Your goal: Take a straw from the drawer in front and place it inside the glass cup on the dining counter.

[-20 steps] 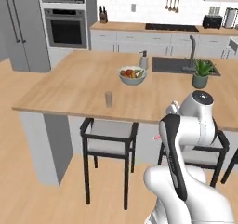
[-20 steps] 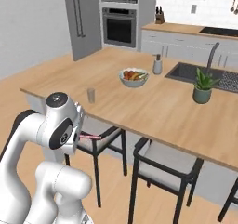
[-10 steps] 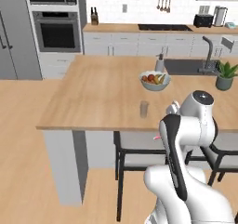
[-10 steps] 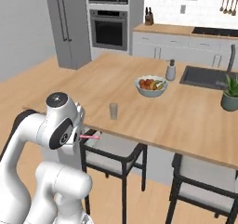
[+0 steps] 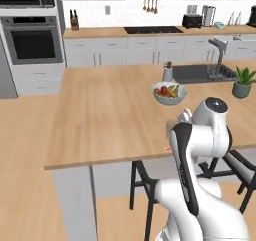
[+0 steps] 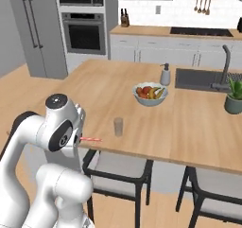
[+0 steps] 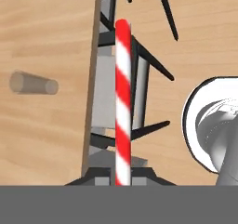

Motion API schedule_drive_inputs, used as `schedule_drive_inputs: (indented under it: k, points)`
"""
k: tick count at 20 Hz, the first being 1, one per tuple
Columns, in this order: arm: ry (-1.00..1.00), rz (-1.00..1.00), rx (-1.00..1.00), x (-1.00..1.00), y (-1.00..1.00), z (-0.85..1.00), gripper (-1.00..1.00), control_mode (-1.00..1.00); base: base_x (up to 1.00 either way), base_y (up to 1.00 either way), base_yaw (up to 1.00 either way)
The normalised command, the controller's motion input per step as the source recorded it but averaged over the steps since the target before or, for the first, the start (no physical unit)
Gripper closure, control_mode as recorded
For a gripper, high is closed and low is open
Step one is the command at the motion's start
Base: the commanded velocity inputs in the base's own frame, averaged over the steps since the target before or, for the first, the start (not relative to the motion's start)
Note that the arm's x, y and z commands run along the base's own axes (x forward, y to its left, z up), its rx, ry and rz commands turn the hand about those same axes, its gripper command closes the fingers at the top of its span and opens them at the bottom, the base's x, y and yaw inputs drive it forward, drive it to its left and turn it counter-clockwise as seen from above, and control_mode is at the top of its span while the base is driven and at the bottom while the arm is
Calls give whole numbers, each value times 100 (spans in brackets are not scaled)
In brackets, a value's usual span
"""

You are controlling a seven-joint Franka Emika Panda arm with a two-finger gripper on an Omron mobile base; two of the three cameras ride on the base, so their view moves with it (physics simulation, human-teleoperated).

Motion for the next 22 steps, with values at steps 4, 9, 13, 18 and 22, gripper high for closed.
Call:
schedule_drive_inputs:
  k: [4,9,13,18,22]
  points:
    - [0,0,0,0,0,0,100,100,42,24,-32]
    - [0,-5,0,6,6,0,100,-100,37,27,-25]
    - [13,-17,-21,3,16,26,100,-100,0,0,0]
    - [3,-13,-67,6,4,38,100,-100,0,0,0]
    - [1,-3,-54,22,0,34,100,-100,0,0,0]
